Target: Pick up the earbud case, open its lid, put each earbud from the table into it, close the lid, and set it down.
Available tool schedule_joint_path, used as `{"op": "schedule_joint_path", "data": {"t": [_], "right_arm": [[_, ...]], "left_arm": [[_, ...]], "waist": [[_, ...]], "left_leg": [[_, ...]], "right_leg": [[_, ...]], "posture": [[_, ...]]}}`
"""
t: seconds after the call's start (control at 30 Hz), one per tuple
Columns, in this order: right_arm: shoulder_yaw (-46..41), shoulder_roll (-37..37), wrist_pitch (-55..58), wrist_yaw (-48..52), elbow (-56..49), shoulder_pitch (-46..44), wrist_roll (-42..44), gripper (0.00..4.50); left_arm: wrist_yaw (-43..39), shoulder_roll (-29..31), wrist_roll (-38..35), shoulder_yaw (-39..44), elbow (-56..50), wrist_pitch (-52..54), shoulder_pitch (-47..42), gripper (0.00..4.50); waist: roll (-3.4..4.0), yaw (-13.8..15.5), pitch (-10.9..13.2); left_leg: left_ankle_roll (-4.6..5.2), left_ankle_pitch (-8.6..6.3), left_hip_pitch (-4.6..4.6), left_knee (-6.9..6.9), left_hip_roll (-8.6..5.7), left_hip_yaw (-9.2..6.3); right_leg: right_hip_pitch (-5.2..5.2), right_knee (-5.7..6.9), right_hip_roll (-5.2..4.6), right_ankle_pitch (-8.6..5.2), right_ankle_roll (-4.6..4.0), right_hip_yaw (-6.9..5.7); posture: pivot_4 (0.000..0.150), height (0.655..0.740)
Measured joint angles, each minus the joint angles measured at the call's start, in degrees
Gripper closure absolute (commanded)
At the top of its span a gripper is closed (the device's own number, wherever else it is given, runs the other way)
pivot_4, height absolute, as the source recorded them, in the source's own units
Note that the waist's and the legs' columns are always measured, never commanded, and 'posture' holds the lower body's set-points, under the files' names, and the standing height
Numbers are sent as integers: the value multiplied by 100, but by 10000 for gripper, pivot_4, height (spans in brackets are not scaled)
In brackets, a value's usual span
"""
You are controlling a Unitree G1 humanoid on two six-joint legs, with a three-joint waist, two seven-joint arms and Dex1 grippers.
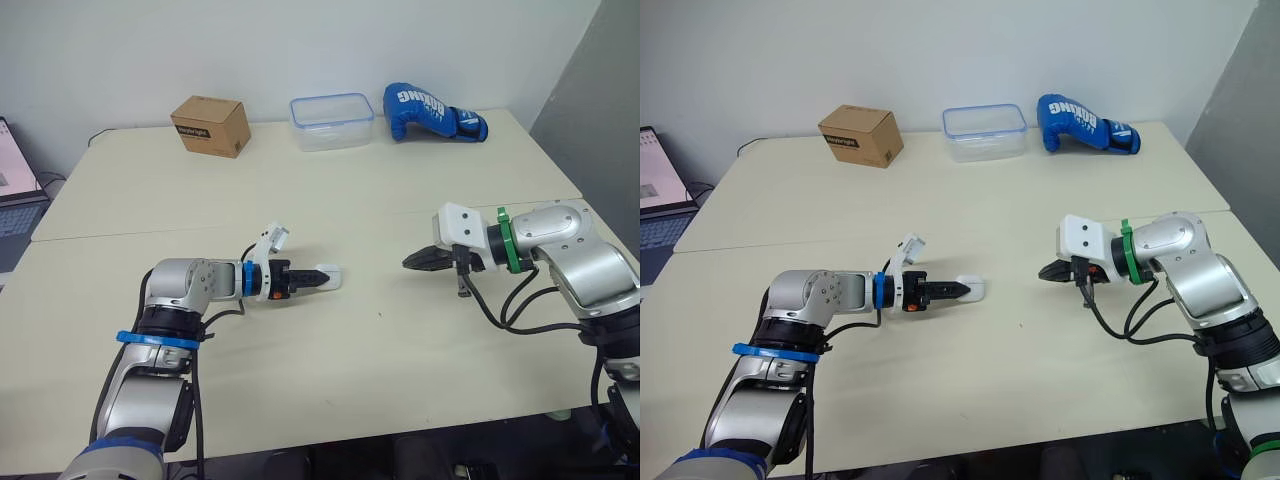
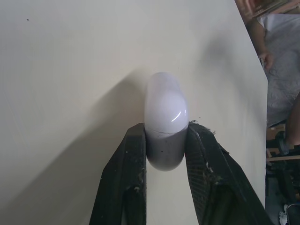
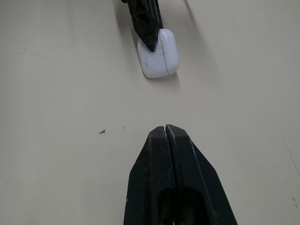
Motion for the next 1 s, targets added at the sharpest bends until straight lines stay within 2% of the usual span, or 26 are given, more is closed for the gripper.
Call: {"op": "schedule_joint_path", "data": {"t": [0.07,0.23,0.47,0.7,0.9,1.0], "right_arm": [[0,10,30,5,-64,9,5,45000],[-1,58,140,6,-120,14,15,45000],[-2,134,232,-1,-119,8,58,45000],[-23,271,241,-8,-86,-63,61,45000],[-434,361,653,-297,-375,206,443,45000],[-899,603,1379,-835,-1146,919,926,45000]], "left_arm": [[1,0,7,-4,13,-27,0,30009],[24,34,154,-80,61,-157,-17,16575],[-108,531,273,-180,-43,-344,59,16575],[-343,1312,360,-176,-495,-638,571,16575],[-255,1650,353,496,-1411,-1135,1728,16575],[-15,1571,257,1184,-2122,-1437,2688,16575]], "waist": [[0,0,0],[0,3,-1],[0,-44,-1],[3,-66,-3],[3,-51,-3],[3,-29,-3]], "left_leg": [[0,0,1,1,0,0],[0,0,3,1,0,2],[0,0,17,-3,5,15],[0,0,17,-6,6,17],[0,-1,17,-15,12,1],[-1,-3,12,-22,13,-13]], "right_leg": [[1,1,0,0,0,0],[2,1,0,0,0,2],[-1,16,2,0,0,14],[-4,15,2,0,0,19],[-6,3,2,0,-1,20],[-7,-7,-1,0,-1,20]], "posture": [[1500,7307],[1500,7307],[1500,7307],[1500,7307],[1500,7307],[1500,7307]]}}
